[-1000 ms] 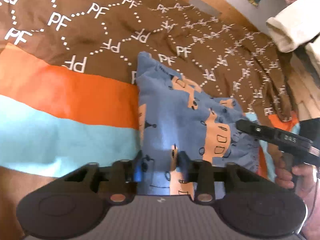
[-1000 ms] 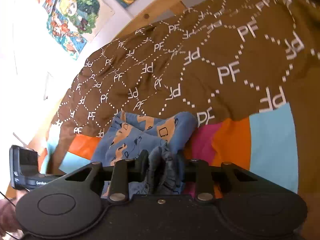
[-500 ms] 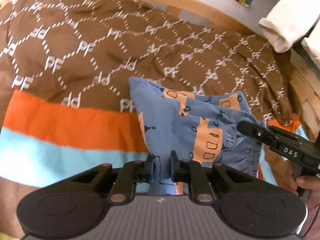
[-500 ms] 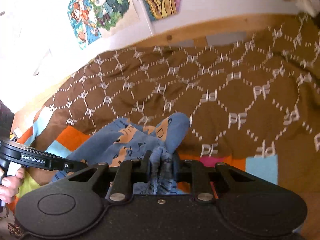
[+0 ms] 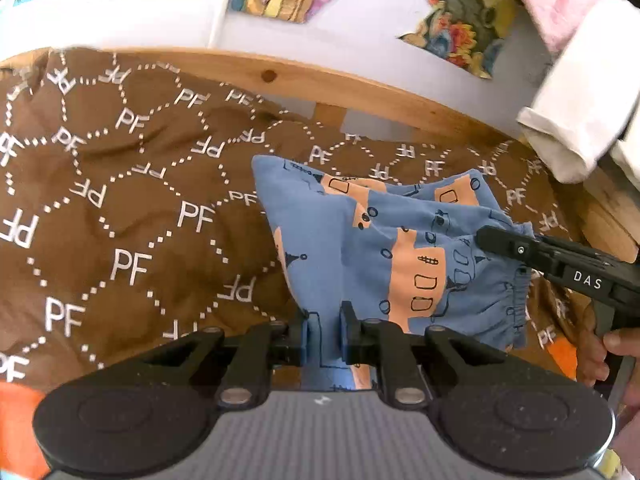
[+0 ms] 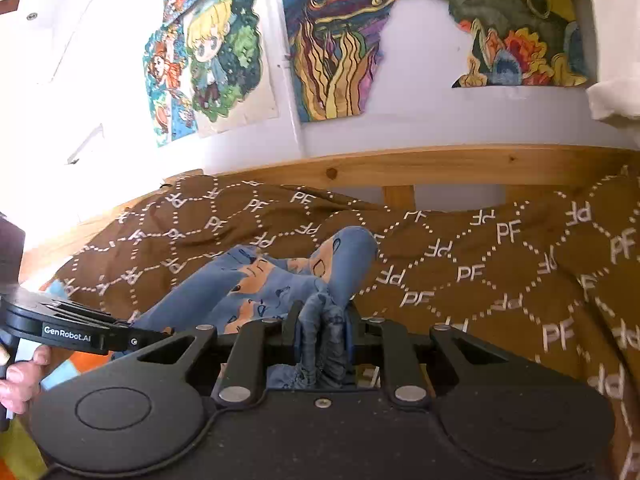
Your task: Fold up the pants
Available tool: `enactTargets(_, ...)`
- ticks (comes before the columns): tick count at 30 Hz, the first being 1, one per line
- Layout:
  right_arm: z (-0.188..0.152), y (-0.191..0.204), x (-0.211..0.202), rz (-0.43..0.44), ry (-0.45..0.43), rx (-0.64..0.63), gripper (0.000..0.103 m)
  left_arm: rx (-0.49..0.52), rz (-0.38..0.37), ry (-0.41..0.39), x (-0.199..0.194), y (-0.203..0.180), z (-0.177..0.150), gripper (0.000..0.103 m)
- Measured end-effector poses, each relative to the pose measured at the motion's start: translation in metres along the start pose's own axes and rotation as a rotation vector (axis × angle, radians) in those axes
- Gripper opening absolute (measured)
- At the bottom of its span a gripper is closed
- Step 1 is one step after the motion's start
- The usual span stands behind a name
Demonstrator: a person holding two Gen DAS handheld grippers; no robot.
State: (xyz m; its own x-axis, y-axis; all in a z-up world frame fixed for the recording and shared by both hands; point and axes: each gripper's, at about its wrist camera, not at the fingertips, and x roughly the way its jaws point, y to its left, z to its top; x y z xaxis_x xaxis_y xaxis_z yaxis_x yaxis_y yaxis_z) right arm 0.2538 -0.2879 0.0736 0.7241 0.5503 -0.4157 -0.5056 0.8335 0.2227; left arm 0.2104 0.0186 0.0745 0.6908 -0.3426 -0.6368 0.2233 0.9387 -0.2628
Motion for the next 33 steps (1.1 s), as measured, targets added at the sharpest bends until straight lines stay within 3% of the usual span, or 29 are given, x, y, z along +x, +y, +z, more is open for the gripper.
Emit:
enactTargets(7,-0.028,-0.028,0.051,-0.01,0.128,0.051,0.022,-0.055,0.017,0.083,0.049,0.033,-0.016,0.017)
enactTargets(11,-0.04,-0.039,0.05,-0.002,0.113,0.115,0.028,-0.051,0.002,0.08,0.051,0.038,-0.019,0.018)
enactTargets(16,-0.04,-0.039,0.052,-0.013,0.113,0.104,0.036,-0.021,0.009,0.088,0.049,0.036,-0.016,0.023)
enactTargets(18,-0.04,-0.04,0.051,-0.024,0.111,0.098,0.045,-0.028,0.02,0.093,0.049,0.037,-0.016,0.029)
enactTargets(22,-0.039,-0.039,0.043,-0.063,0.1,0.09,0.06,-0.055,0.056,0.091,0.04,0.041,-0.017,0.054)
enactTargets(26,-0.041,-0.028,0.022,-0.1,0.041,0.066,0.086,-0.046,0.084,0.056,0.023,0.035,-0.017,0.083)
enactTargets(29,-0.041,-0.015,0.001,-0.12,-0.009,0.05,0.099,-0.011,0.121,0.007,0.007,0.023,-0.016,0.097)
enactTargets(33,-0.043,0.007,-0.028,-0.166,-0.069,0.0,0.102,0.008,0.157,-0.059,-0.015,0.003,-0.016,0.103)
